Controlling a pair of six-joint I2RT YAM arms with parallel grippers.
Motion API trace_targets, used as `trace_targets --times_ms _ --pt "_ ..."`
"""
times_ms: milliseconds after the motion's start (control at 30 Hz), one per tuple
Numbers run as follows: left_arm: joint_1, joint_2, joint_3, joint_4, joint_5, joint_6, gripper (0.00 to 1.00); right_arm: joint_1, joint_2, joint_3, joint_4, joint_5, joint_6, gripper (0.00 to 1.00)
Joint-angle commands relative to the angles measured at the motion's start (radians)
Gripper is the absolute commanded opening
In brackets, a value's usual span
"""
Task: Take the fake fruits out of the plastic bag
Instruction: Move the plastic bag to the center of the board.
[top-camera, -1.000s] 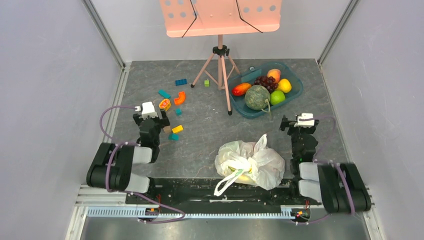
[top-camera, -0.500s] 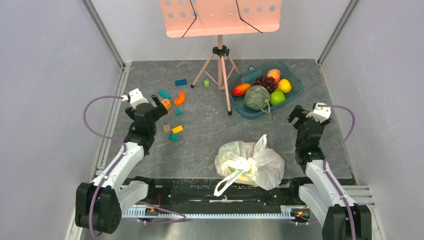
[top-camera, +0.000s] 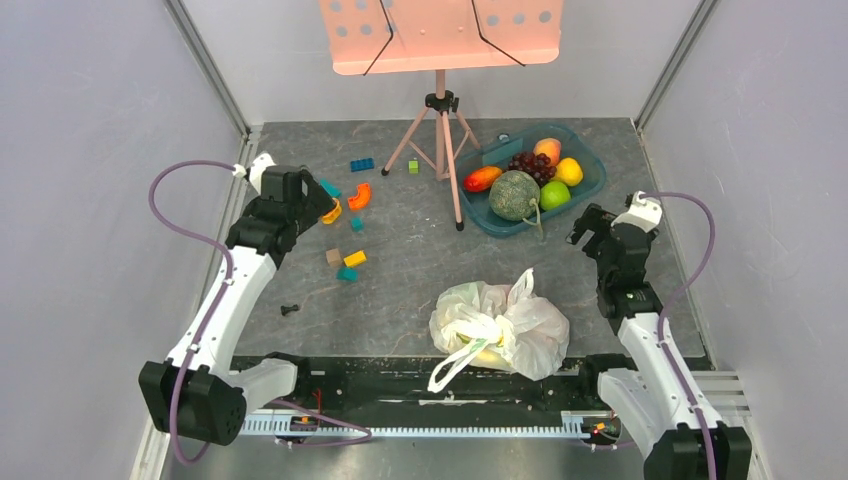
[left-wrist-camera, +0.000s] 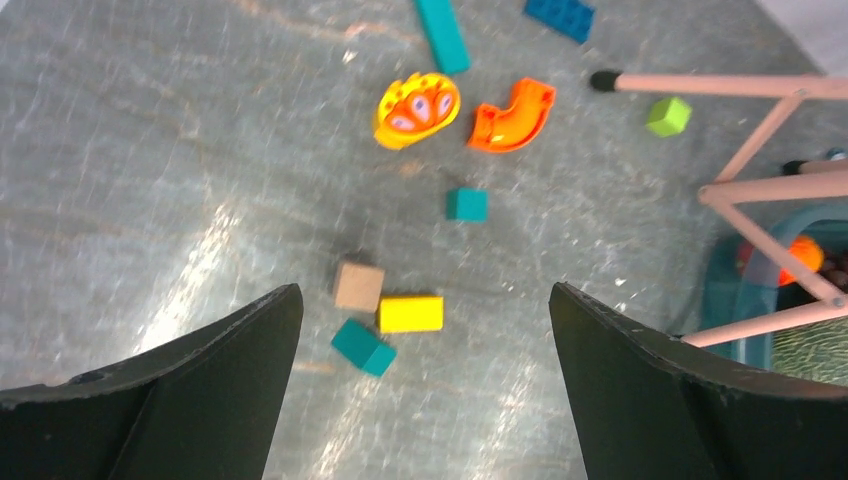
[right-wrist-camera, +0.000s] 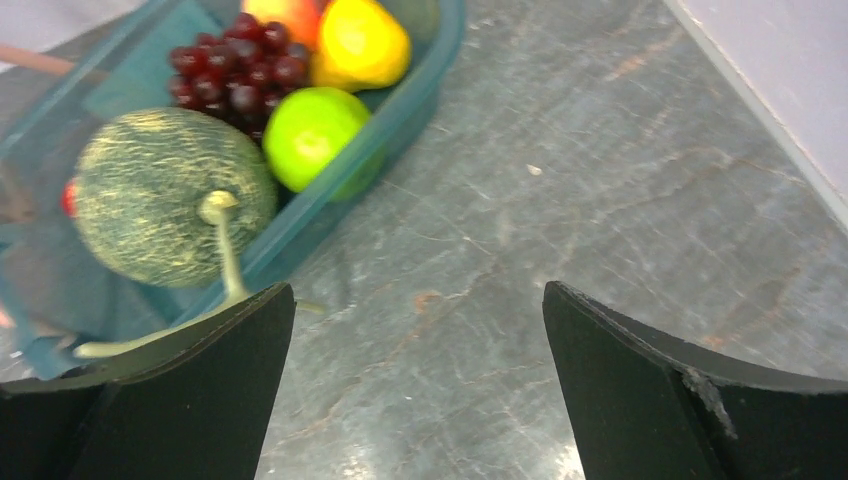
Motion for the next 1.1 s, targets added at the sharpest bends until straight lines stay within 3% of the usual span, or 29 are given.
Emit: trace_targets --times_ms 0,167,400,600,667,833,1067 --pt "-0.001 -0.004 0.033 -0.166 0.030 -0.080 1.00 -0.003 -0.058 -0.038 0.078 -0.129 -0.022 0.98" --pt "0.000 -0.014 0.035 -0.162 0.120 0.030 1.00 -0.003 -0.071 -0.040 0.106 -0.165 -0.034 0.99" --pt "-0.001 -0.068 0.019 -0.121 0.234 0.156 1.00 -0.024 0.130 0.212 -0.195 -0.228 -0.039 0.99" --pt "-0.018 -0.066 0.065 -0.146 0.454 0.165 1.00 -0.074 0.083 0.227 -0.242 -0.338 -0.099 0.99" --pt "-0.091 -0.075 0.065 -0.141 0.490 0.132 1.00 -0.074 0.057 0.260 -0.308 -0.347 -0.112 0.99" --pt "-0.379 -0.091 0.046 -0.126 0.420 -0.046 0.96 -0.072 -0.024 0.292 -0.447 -0.354 -0.133 0.99" --pt "-0.611 -0.096 -0.093 0.061 0.394 -0.386 0.91 -0.072 -0.105 0.269 -0.493 -0.338 -0.107 0.99"
